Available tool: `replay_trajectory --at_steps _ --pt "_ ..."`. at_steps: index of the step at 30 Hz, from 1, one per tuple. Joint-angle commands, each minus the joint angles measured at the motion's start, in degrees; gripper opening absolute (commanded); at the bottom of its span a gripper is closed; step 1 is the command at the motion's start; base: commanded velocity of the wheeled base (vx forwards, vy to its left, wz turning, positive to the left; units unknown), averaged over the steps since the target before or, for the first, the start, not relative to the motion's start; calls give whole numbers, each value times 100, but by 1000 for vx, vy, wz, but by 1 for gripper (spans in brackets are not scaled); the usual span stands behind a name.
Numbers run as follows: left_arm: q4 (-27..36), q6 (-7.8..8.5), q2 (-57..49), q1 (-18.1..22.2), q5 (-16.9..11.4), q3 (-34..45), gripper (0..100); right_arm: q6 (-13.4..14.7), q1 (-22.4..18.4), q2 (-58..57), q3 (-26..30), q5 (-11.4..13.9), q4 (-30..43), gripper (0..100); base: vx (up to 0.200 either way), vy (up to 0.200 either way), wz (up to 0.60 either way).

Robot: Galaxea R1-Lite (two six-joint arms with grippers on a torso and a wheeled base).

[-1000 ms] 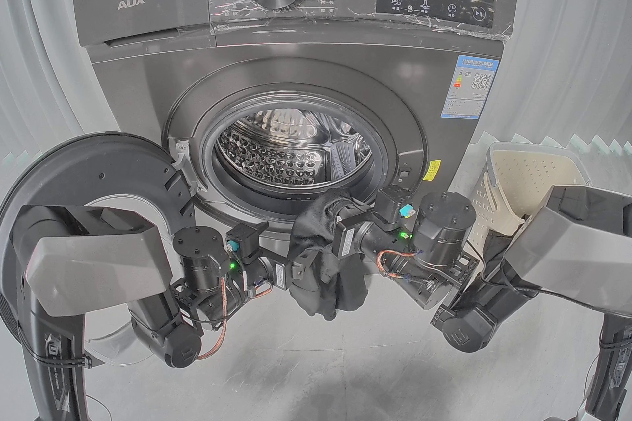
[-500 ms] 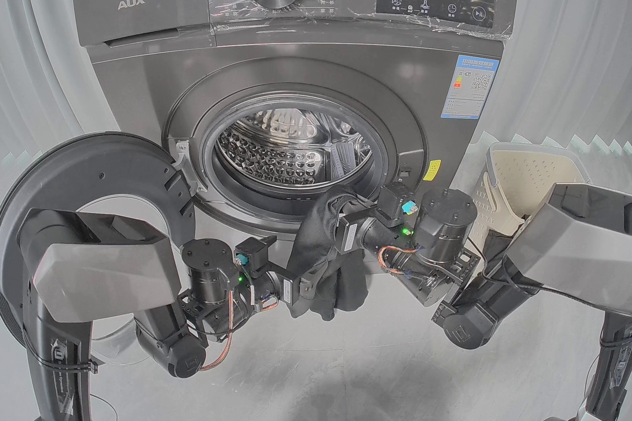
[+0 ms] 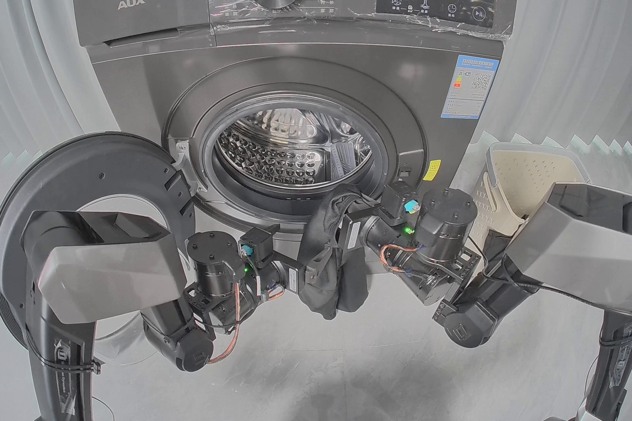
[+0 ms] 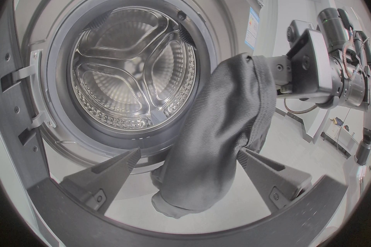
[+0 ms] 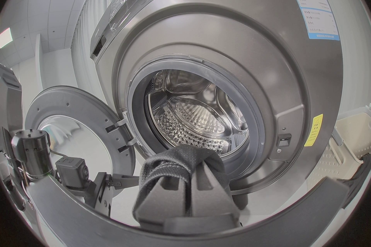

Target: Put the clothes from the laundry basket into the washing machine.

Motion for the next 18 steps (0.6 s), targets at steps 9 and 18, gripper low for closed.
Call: replay_trajectory --at_steps 9,18 --pt "-5 -10 8 -309 5 0 100 1 -40 86 -98 -8 80 0 0 0 0" --pt "-5 -28 69 -318 -13 -44 100 27 -75 112 -106 -17 80 0 0 0 0"
